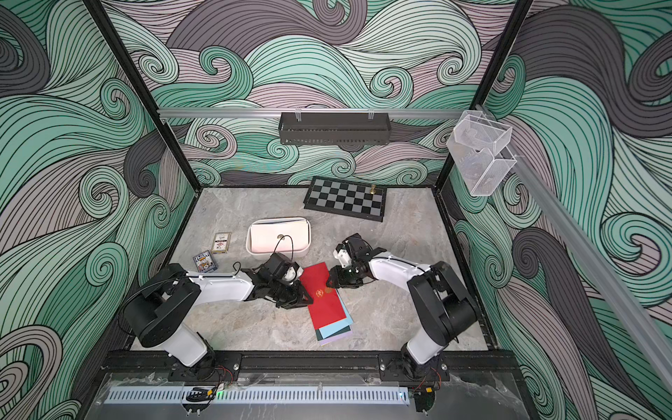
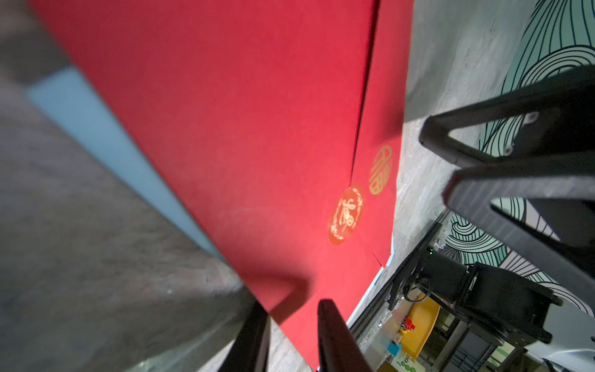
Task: Put the sealed envelopes into the storage box
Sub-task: Pick up the envelope from the center of the board.
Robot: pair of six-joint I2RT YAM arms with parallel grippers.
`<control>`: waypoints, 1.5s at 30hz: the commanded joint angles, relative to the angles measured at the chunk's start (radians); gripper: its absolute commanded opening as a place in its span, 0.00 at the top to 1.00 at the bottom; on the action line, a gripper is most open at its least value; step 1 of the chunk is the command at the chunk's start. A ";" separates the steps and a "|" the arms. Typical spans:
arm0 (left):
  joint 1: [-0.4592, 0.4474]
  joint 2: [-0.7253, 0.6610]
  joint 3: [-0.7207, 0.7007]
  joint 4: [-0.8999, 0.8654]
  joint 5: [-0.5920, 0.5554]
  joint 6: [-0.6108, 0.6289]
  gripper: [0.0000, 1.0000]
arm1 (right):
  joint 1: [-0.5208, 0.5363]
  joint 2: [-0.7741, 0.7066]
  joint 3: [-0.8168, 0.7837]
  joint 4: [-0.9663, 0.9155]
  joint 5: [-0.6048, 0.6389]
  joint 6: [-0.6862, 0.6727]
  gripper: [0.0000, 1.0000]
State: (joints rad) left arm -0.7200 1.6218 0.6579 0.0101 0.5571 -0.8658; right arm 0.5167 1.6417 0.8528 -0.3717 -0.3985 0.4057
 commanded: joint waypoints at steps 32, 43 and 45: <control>0.002 0.031 -0.012 -0.012 -0.017 0.017 0.73 | 0.032 -0.079 0.029 -0.099 0.015 -0.001 0.49; 0.002 0.026 -0.020 -0.008 -0.012 0.017 0.74 | 0.040 -0.233 -0.139 -0.123 0.045 0.078 0.47; 0.002 0.025 -0.020 -0.007 -0.010 0.017 0.74 | 0.047 -0.248 -0.171 -0.097 -0.007 0.101 0.48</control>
State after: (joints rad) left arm -0.7200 1.6283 0.6537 0.0235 0.5591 -0.8642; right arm 0.5514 1.4197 0.7109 -0.4881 -0.3420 0.4652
